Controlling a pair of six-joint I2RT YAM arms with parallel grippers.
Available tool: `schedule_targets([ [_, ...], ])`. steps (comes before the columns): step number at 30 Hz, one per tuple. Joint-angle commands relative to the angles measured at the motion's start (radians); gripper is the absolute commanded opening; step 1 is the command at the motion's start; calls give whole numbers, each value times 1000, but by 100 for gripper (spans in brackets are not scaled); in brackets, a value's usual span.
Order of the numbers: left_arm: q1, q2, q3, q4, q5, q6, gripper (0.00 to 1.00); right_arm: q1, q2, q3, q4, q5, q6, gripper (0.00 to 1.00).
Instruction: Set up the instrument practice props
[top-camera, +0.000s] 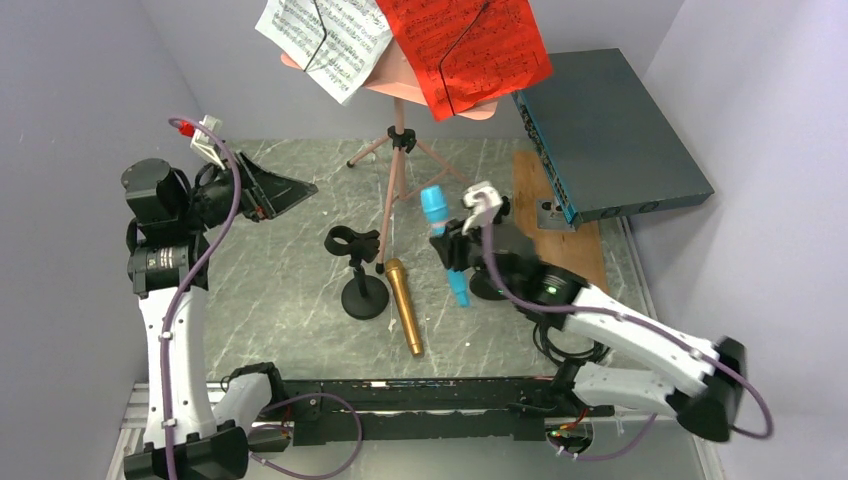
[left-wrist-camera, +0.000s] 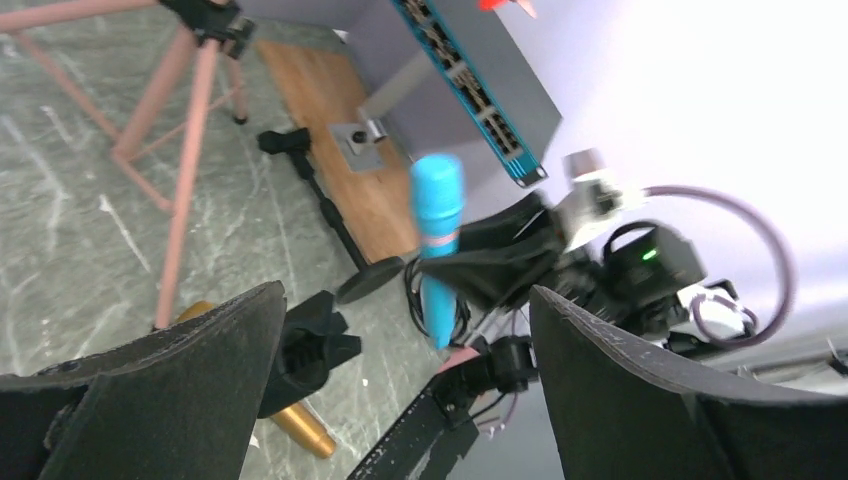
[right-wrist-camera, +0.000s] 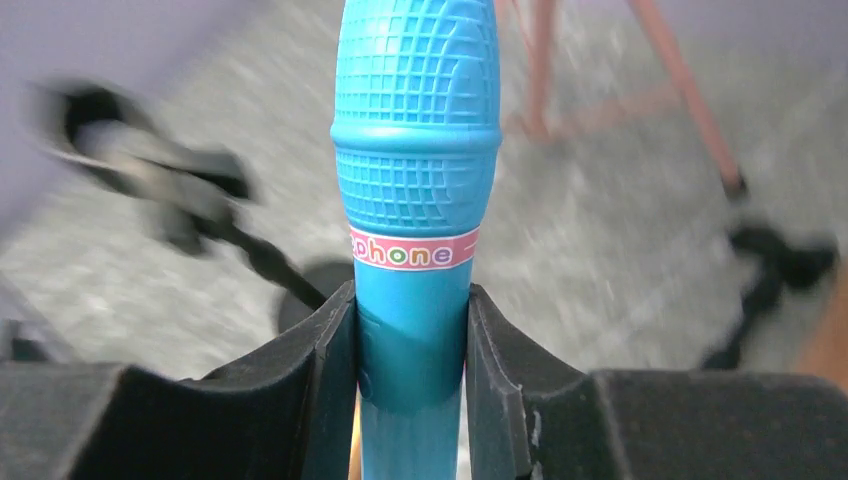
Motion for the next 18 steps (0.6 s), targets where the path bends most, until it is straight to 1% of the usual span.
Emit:
schedule_targets([
  [1, -58, -26, 14, 72, 37, 16, 97, -9, -177, -70, 447, -377, -272, 0],
  [3, -64, -33, -7, 41, -5, 32, 97, -9, -172, -67, 629, -513, -298, 0],
  [4, -65, -36, -20, 27, -23, 37, 97, -9, -150, -41, 699, -549, -319, 0],
  [7, -65, -51, -45, -61, -96, 89, 97, -9, -26, 34, 946, -612, -309, 0],
  [9, -66, -73, -51, -123, -164, 138, 97, -8, 58, 21, 1194, -655, -263, 0],
  [11, -67, -94, -45, -189, -242, 177, 97, -6, 155, 35, 1389, -662, -217, 0],
  [14, -66, -125, -22, -304, -414, 209, 97, 4, 269, 92, 1547, -639, -171, 0],
  [16, -67, -144, -2, -389, -566, 209, 98, 19, 331, 124, 1608, -601, -165, 0],
  [18, -72, -155, 6, -442, -659, 218, 99, 33, 375, 164, 1616, -578, -176, 0],
])
